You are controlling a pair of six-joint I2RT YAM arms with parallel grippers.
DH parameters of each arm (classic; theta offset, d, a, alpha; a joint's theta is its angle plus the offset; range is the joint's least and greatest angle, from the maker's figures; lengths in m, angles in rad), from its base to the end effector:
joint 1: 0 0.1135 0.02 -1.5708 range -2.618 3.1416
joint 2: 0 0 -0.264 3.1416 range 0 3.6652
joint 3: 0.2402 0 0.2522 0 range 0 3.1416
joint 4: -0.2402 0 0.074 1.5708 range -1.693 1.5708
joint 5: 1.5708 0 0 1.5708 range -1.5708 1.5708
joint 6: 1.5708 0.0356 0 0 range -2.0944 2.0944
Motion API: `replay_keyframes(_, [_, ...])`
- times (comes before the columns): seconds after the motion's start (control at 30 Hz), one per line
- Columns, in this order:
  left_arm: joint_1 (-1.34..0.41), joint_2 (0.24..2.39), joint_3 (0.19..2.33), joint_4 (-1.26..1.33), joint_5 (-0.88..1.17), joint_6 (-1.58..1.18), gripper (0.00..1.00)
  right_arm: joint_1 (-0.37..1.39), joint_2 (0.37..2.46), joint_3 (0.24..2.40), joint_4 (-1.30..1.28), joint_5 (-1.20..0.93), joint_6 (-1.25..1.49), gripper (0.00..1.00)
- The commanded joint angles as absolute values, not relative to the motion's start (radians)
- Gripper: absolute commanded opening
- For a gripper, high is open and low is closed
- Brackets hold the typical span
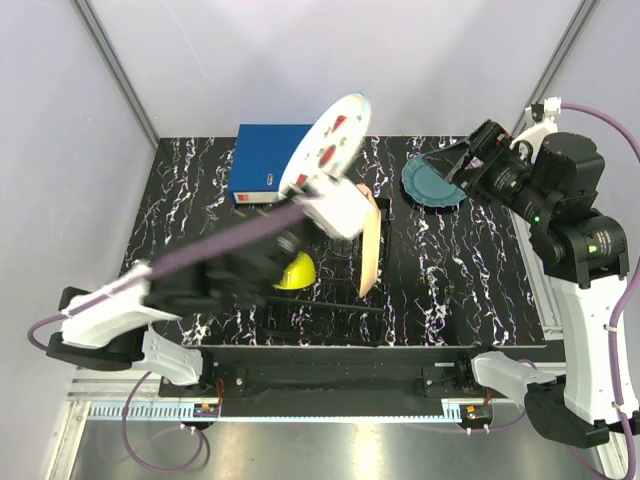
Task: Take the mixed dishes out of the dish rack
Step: Place the plate at the center of the board.
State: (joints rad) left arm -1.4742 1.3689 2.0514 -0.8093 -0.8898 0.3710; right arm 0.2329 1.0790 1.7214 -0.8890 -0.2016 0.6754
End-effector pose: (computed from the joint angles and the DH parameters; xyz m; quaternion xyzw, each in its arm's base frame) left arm 0.0483 -0.2113 0.5610 0.3683 0.6357 -0.0375 0.6773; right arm 0.1551 0.0441 0.5144 0.1119 0.7791 0.3397 0.5148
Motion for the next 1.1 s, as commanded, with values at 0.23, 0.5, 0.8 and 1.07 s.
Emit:
replay_keyframes(0.23, [-1.517, 1.390, 1.721, -0.080, -0.937, 1.204, 0.00, 0.241, 1.166, 1.919, -0.910, -0.439, 0.868, 0.89])
replay_keyframes(0.5, [-1.519, 1.384, 1.690, -0.034, -0.930, 1.264, 0.00, 0.239, 1.173, 1.896, -0.936, -0.503, 0.885, 0.88])
replay_keyframes(0.8, [-1.525, 1.420, 1.695, -0.041, -0.902, 1.267, 0.00, 0.239, 1.193, 1.904, -0.942, -0.577, 0.841, 0.63])
replay_keyframes(1.07, [-1.529, 1.450, 1.744, -0.049, -0.896, 1.258, 0.00, 0.239, 1.197, 1.899, -0.945, -0.557, 0.816, 0.00])
